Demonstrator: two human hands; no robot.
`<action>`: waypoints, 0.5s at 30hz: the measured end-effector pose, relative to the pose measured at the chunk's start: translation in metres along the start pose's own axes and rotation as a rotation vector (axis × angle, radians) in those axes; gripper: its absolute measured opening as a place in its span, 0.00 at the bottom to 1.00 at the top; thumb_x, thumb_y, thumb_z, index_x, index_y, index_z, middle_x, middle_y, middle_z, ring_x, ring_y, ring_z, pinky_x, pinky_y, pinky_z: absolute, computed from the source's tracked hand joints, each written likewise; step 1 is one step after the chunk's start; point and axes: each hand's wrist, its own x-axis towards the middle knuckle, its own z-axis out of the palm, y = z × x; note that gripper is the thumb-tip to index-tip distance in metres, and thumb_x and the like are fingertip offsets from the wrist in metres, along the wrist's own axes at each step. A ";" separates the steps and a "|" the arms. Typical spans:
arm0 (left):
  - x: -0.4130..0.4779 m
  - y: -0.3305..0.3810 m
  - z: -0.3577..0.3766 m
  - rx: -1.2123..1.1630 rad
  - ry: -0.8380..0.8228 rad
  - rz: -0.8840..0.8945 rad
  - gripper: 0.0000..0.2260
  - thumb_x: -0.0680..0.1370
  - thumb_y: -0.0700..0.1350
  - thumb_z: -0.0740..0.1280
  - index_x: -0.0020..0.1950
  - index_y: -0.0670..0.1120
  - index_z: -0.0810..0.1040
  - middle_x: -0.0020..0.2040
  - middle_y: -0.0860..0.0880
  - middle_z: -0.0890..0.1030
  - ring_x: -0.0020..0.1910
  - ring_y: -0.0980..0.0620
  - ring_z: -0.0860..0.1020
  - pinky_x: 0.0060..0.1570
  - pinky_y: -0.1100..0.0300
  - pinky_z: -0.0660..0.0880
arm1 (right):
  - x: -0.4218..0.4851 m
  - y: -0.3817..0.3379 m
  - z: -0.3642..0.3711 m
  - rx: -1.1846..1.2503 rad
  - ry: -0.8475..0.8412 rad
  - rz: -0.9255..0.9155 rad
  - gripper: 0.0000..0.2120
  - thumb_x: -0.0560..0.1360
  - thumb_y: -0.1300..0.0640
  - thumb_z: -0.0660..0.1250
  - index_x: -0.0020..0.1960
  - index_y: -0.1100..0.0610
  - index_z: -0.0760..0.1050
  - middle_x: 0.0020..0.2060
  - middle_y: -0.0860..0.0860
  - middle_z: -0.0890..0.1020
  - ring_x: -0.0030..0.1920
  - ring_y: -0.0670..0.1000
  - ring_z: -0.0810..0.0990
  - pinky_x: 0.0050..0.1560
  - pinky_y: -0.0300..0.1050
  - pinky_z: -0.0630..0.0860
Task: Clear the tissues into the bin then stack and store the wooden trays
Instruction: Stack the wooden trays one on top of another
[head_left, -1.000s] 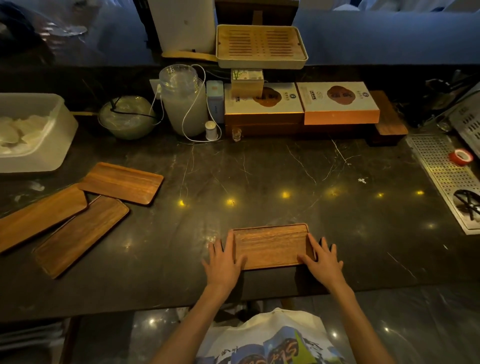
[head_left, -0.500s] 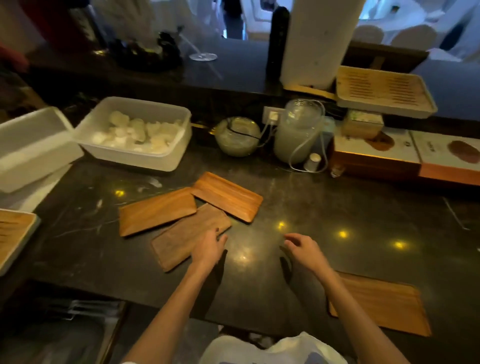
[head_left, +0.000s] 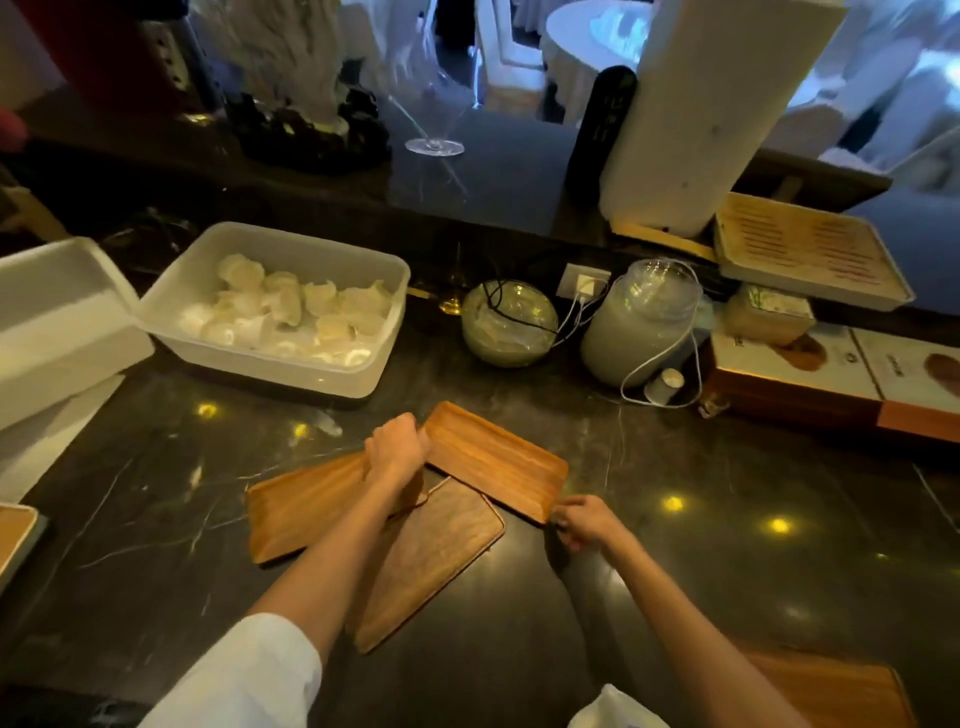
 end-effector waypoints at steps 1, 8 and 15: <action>0.012 0.002 0.002 0.011 -0.014 -0.013 0.14 0.78 0.49 0.58 0.59 0.45 0.77 0.59 0.42 0.81 0.61 0.40 0.76 0.59 0.48 0.71 | 0.005 -0.003 -0.001 0.053 -0.001 0.029 0.08 0.77 0.66 0.61 0.51 0.65 0.77 0.29 0.54 0.70 0.24 0.50 0.70 0.22 0.38 0.67; 0.051 0.006 0.017 0.033 -0.152 -0.069 0.13 0.76 0.44 0.60 0.57 0.50 0.80 0.58 0.44 0.80 0.62 0.41 0.72 0.61 0.50 0.64 | 0.038 -0.020 -0.012 0.624 -0.148 0.353 0.05 0.80 0.62 0.61 0.51 0.64 0.73 0.36 0.61 0.82 0.37 0.53 0.81 0.33 0.45 0.82; 0.025 0.018 0.003 -0.783 -0.061 -0.151 0.14 0.75 0.37 0.63 0.54 0.48 0.84 0.54 0.44 0.84 0.54 0.47 0.80 0.55 0.52 0.77 | 0.018 -0.002 -0.034 0.932 -0.070 0.158 0.17 0.82 0.47 0.54 0.48 0.60 0.70 0.47 0.65 0.79 0.36 0.55 0.86 0.39 0.49 0.83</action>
